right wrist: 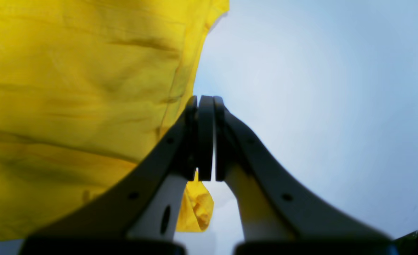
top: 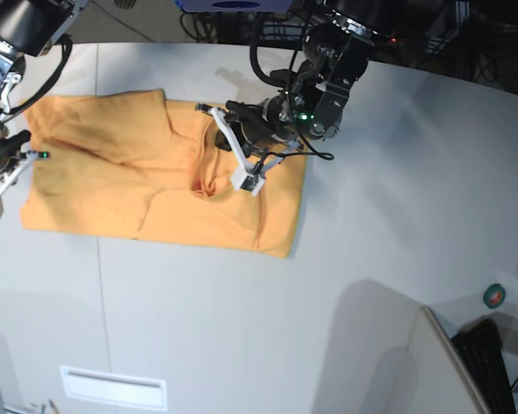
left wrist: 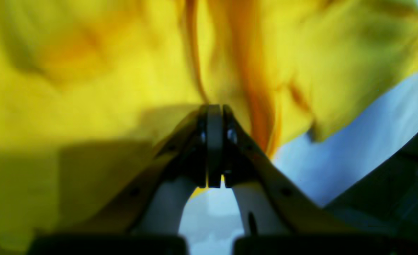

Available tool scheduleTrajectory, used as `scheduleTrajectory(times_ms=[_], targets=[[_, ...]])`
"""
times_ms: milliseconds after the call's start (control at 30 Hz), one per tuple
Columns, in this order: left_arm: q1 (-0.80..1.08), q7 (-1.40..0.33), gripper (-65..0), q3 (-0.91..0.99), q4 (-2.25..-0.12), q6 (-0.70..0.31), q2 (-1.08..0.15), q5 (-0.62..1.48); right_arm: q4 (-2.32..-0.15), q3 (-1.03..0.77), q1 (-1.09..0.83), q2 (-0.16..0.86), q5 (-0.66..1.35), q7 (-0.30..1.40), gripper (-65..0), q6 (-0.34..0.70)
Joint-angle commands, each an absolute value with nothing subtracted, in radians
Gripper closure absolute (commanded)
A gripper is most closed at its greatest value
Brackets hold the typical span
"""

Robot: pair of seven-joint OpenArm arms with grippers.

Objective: Layout the t-shirt on the table in an organized manner, then fold the t-shirt properly
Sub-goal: 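Drag the gripped fabric with the left gripper to tuck the shirt side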

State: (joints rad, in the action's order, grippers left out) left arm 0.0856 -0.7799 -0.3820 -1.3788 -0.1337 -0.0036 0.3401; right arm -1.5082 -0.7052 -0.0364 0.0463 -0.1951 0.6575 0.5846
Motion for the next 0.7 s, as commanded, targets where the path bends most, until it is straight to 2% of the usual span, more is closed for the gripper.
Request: scheduleTrajectory(times_ms=[0,300,667], targets=[[0.065,-0.760,0.0,-0.404,-1.400,-0.143,0.019,0.355,-1.527,-0.711,-0.024,0.059,-0.191,0.642,0.0,0.582],[0.031,-0.760,0.0,-0.527,-1.451,-0.145,0.033,0.351,-1.527,-0.713,-0.025,0.059,-0.191,0.642,0.0,0.582],[0.116,-0.760,0.0,-0.193,-1.578,-0.143,-0.058,0.346,-1.529,-0.713,-0.025,0.065,-0.191,0.642,0.0,0.582]])
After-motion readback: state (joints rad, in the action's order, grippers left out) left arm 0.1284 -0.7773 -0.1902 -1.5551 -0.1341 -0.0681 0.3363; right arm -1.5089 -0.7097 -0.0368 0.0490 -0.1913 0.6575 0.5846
